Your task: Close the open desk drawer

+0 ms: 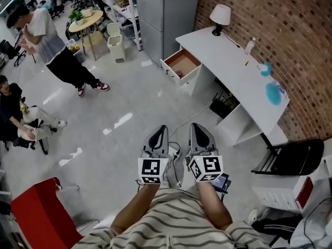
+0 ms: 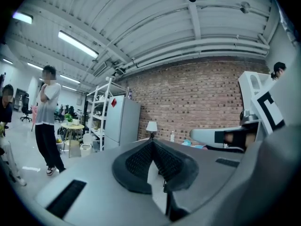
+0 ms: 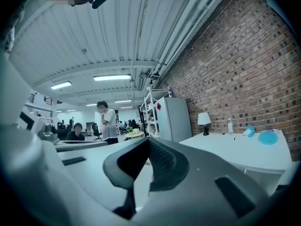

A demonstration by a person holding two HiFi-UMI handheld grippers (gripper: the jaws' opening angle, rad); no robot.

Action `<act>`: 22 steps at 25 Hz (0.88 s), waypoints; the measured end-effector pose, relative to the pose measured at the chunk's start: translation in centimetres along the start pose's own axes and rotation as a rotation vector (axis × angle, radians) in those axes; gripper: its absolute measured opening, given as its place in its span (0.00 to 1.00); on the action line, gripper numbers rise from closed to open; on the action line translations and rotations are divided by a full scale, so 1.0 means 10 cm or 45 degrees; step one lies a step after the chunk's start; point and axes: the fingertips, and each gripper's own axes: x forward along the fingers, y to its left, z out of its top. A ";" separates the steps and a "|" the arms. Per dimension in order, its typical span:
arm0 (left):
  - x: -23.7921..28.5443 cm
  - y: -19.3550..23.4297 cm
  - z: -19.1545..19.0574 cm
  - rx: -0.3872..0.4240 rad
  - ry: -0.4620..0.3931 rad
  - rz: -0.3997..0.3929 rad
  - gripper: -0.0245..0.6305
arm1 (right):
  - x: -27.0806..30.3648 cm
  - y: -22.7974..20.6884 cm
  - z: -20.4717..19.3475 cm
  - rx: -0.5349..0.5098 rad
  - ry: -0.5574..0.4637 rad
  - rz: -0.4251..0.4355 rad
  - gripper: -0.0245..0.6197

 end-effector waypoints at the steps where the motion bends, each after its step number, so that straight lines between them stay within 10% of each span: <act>1: 0.11 0.04 -0.02 -0.002 0.003 0.003 0.04 | 0.11 -0.04 -0.02 0.001 0.002 0.006 0.05; 22: 3.50 0.56 0.47 -0.003 -0.048 0.189 0.04 | 3.14 -1.87 0.45 0.010 0.007 0.259 0.05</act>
